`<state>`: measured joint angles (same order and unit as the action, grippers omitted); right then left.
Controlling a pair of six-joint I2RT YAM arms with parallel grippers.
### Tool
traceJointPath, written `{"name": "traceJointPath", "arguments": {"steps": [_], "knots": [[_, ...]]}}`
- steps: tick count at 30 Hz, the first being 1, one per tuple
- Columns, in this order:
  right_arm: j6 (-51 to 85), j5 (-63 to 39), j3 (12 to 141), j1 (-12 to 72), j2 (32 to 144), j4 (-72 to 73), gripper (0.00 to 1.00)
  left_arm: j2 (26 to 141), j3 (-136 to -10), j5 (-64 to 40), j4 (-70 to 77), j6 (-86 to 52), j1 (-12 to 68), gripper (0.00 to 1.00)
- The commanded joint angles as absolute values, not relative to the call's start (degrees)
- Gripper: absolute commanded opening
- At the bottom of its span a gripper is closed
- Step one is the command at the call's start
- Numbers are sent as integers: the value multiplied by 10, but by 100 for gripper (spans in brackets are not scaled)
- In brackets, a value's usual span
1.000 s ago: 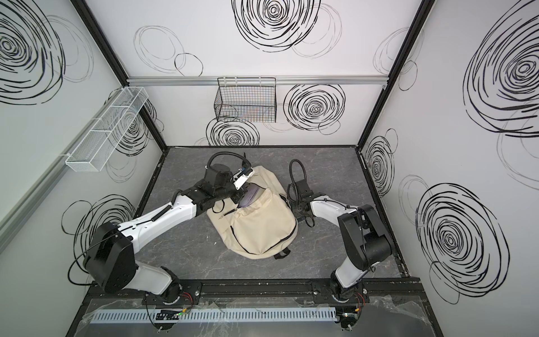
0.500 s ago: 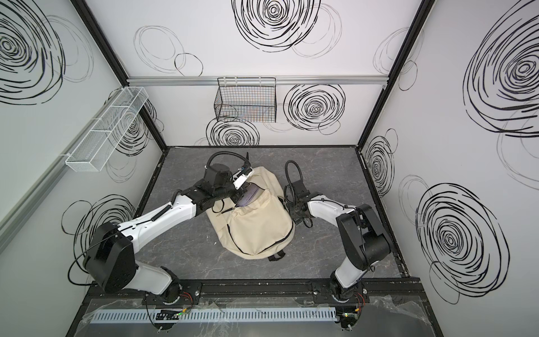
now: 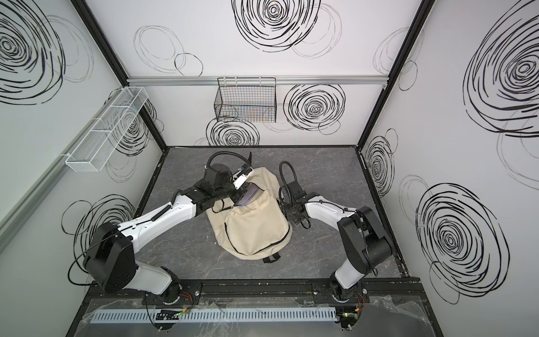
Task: Pack books, pencil case, and school supplies into a backpack
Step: Pick up the loose stationery at the center of the table.
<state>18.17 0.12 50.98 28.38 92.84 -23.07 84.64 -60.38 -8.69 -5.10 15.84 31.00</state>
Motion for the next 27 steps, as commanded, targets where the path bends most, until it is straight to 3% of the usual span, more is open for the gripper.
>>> {"name": "traceJointPath", "arguments": {"steps": [1,8,21,27], "knots": [[168,43,516,285,959,-259,82,839,-613,-89,-17,155,306,0],[152,26,517,285,983,-254,80,839,-613,-89,-18,155,306,0],[184,-66,470,244,965,-224,62,837,-613,-89,-18,154,306,0],[194,-32,472,242,962,-237,58,833,-613,-90,-18,153,307,0]]}}
